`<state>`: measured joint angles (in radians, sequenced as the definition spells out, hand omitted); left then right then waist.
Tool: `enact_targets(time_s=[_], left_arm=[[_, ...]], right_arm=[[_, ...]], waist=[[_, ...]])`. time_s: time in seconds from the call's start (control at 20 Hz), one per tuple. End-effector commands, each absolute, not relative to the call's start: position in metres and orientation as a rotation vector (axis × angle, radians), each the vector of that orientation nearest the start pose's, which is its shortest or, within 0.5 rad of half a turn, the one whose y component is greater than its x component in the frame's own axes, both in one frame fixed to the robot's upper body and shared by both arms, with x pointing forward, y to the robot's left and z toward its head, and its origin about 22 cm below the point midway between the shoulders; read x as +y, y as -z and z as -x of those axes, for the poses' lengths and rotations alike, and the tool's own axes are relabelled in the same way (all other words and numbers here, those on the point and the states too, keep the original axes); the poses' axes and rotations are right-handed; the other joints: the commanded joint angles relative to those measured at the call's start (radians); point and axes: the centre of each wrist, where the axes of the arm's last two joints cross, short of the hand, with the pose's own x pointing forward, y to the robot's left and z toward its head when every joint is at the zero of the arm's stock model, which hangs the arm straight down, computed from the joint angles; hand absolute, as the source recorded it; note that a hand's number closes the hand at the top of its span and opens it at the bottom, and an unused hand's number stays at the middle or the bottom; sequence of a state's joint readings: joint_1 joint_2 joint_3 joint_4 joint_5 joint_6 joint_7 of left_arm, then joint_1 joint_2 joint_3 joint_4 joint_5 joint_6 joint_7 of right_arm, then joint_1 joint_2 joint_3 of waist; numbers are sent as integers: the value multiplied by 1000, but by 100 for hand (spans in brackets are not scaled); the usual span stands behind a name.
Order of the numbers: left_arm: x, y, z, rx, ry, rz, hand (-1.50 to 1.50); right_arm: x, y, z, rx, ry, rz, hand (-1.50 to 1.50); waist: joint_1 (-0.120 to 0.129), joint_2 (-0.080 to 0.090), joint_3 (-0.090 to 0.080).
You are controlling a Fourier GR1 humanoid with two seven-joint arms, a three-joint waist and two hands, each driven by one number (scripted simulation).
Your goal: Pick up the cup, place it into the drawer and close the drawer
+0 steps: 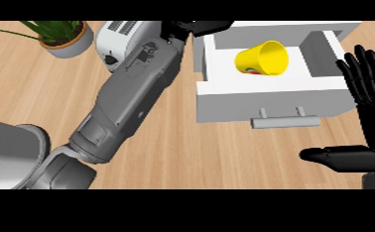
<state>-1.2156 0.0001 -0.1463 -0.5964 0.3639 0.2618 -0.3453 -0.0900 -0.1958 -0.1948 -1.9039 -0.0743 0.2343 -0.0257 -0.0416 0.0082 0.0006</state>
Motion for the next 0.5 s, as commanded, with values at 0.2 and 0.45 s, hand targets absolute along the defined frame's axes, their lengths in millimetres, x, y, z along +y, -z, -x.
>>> enact_targets(time_s=[0.2, 0.45], left_arm=[[22, -145, -429, -1911, 214, 205, 150], [25, -130, -433, -1884, 279, 86, 150]], right_arm=[[-297, -108, -241, -2024, -258, 48, -150], [-297, -118, -250, -2015, -290, 32, -150]], waist=[[-21, 2, 1], [-49, 12, 1]])
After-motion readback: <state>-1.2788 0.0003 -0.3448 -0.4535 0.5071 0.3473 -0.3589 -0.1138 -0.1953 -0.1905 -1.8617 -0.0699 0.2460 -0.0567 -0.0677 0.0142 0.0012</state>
